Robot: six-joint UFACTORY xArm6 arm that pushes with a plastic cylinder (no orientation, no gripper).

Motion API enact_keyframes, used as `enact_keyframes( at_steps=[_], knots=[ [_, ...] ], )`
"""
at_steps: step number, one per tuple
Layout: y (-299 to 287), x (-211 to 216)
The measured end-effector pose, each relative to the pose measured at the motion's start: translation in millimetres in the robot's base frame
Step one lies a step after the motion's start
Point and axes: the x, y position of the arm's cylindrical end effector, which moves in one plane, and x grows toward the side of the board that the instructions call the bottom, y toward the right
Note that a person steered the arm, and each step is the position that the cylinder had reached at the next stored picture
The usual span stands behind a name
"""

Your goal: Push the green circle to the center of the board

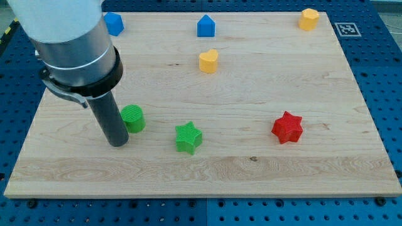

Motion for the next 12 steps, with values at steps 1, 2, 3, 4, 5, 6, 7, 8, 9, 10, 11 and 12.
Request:
enact_keyframes(
  at_steps=[1, 2, 3, 4, 5, 6, 7, 8, 9, 10, 11, 12],
  knots=[
    [-2, -5],
    [-2, -12],
    [-1, -19],
    [3, -32],
    [3, -40],
    [4, -40],
    [15, -40],
    [25, -40],
    [26, -40],
    [40, -45],
    [63, -51],
    [75, -54]
  ],
)
